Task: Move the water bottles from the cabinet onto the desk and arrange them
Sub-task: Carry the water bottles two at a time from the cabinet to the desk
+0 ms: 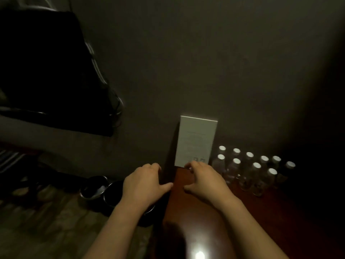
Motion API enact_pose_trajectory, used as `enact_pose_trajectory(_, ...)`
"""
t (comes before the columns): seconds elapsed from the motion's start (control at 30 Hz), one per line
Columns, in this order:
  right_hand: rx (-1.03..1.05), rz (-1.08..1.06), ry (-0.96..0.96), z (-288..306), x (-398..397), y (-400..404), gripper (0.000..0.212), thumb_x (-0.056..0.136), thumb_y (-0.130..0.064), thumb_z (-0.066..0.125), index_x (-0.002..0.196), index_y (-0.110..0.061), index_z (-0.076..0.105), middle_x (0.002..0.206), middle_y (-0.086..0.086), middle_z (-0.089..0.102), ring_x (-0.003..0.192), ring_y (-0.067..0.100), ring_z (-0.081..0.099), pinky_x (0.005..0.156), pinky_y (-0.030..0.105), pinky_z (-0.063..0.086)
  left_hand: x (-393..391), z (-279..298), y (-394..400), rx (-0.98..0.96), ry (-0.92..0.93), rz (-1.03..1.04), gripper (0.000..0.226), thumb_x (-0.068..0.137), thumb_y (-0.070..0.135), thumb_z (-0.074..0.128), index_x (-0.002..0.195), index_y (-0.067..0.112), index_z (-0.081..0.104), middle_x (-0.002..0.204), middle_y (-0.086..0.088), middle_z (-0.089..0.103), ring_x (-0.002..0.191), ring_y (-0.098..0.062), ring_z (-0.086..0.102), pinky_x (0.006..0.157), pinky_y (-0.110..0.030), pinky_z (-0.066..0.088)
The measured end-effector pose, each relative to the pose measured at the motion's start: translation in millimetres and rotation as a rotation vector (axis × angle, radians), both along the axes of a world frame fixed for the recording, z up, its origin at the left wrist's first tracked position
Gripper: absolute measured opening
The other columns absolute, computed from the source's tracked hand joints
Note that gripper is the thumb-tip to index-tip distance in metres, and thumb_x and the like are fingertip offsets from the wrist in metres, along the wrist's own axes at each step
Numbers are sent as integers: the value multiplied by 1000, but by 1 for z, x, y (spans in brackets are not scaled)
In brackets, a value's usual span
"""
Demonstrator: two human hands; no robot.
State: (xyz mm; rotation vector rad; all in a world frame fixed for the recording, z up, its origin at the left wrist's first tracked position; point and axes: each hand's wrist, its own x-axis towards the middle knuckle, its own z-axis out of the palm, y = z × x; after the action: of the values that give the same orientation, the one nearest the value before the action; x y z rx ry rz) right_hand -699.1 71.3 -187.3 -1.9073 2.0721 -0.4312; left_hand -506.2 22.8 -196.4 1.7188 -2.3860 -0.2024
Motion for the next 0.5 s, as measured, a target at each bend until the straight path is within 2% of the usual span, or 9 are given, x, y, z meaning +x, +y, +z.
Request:
enact_pose_trajectory(0.17, -74, 217, 25, 19, 142, 6, 69, 72, -48, 77, 132, -37, 44, 122, -10, 54, 111, 12, 54, 79, 26, 49, 154, 19, 44, -38, -7, 206, 68, 68, 79, 57, 121, 36, 54, 114, 13, 60, 102, -11, 58, 68, -32, 51)
enact_pose_trajectory(0.33, -121, 412, -19, 29, 283, 18, 67, 70, -54, 72, 129, -38, 44, 114, -13, 54, 106, 9, 53, 72, 24, 46, 307, 35, 97, -103, -52, 414, 64, 69, 78, 55, 117, 36, 57, 112, 13, 60, 102, -13, 58, 64, -30, 47)
enact_pose_trajectory(0.4, -127, 484, -35, 33, 333, 22, 66, 68, -61, 64, 126, -39, 44, 111, -14, 54, 103, 9, 53, 72, 25, 47, 359, 41, 118, -99, -63, 486, 67, 69, 78, 55, 121, 35, 56, 115, 11, 60, 105, -15, 58, 71, -33, 52)
enact_pose_trajectory(0.5, -138, 571, -42, 38, 399, 27, 61, 71, -52, 72, 124, -40, 45, 111, -15, 54, 101, 7, 53, 70, 24, 45, 424, 51, 145, -82, -41, 600, 70, 68, 77, 57, 123, 33, 57, 118, 8, 61, 108, -17, 58, 80, -36, 53)
